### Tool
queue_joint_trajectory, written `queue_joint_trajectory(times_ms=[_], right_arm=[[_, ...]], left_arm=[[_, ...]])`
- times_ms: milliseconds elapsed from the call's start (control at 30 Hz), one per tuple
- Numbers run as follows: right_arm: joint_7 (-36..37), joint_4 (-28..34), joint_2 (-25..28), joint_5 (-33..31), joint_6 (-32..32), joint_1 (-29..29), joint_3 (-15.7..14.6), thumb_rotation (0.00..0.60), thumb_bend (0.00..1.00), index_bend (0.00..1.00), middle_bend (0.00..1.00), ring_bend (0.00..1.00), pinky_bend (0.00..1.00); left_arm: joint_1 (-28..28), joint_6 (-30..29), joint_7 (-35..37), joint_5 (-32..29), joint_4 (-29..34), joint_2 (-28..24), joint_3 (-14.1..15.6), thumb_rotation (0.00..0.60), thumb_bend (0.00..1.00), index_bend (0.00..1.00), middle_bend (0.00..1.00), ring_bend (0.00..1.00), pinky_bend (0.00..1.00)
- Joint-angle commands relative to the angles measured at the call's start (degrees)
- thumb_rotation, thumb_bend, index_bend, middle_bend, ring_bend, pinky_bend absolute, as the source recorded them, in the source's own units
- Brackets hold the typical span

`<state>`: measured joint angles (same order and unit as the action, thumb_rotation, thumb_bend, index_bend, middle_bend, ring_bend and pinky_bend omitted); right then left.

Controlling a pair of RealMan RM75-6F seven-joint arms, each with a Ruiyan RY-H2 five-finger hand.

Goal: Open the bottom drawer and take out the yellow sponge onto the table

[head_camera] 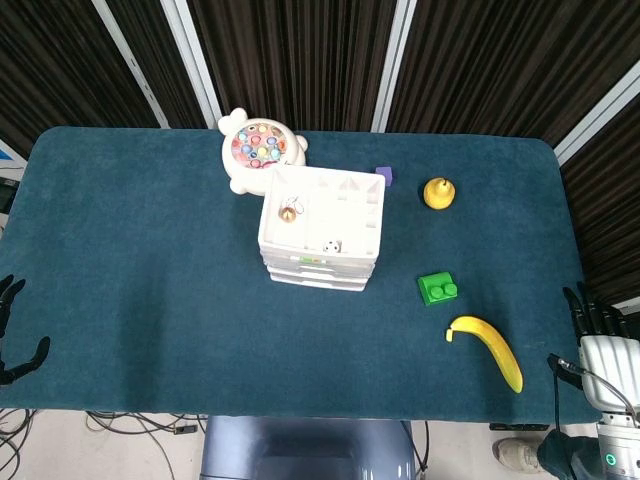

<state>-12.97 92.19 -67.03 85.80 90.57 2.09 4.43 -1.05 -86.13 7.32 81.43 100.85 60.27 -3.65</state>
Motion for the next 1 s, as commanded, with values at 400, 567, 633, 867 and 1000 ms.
queue_joint_trajectory(times_ms=[400, 567, 633, 867, 1000], right_arm=[[1.43, 1.81, 0.80, -1.24, -1.89, 0.07, -0.07, 0.600, 0.04, 0.00, 0.05, 0.16, 0.19], [1.59, 2.07, 1.05, -1.21, -2.12, 0.06, -0.13, 0.600, 0.04, 0.00, 0.05, 0.16, 0.19], [1.73, 2.07, 1.08, -1.28, -2.42, 0.12, -0.17, 0.600, 0.04, 0.00, 0.05, 0.16, 0.19], [1.82, 2.14, 1.13, -1.36, -3.09, 0.30, -0.28, 0.600, 0.04, 0.00, 0.05, 0.16, 0.19], [2.71, 2.56, 1.26, -1.48, -3.66, 0.34, -0.46, 0.600, 0.04, 0.00, 0.07, 0.19, 0.19]], left_arm=[[0.04, 0.15, -0.50, -0.30, 0.06, 0.05, 0.05, 0.600, 0.36, 0.03, 0.00, 0.00, 0.00], [0.08, -0.02, -0.67, -0.13, 0.02, 0.16, 0.09, 0.600, 0.36, 0.03, 0.00, 0.00, 0.00], [0.07, 0.05, -0.70, -0.27, 0.00, 0.17, 0.05, 0.600, 0.36, 0.03, 0.00, 0.00, 0.00], [0.02, 0.12, -0.83, -0.28, 0.00, 0.22, 0.04, 0.600, 0.36, 0.03, 0.00, 0.00, 0.00], [0.03, 0.07, -0.85, -0.37, 0.01, 0.26, -0.02, 0.600, 0.36, 0.03, 0.00, 0.00, 0.00]])
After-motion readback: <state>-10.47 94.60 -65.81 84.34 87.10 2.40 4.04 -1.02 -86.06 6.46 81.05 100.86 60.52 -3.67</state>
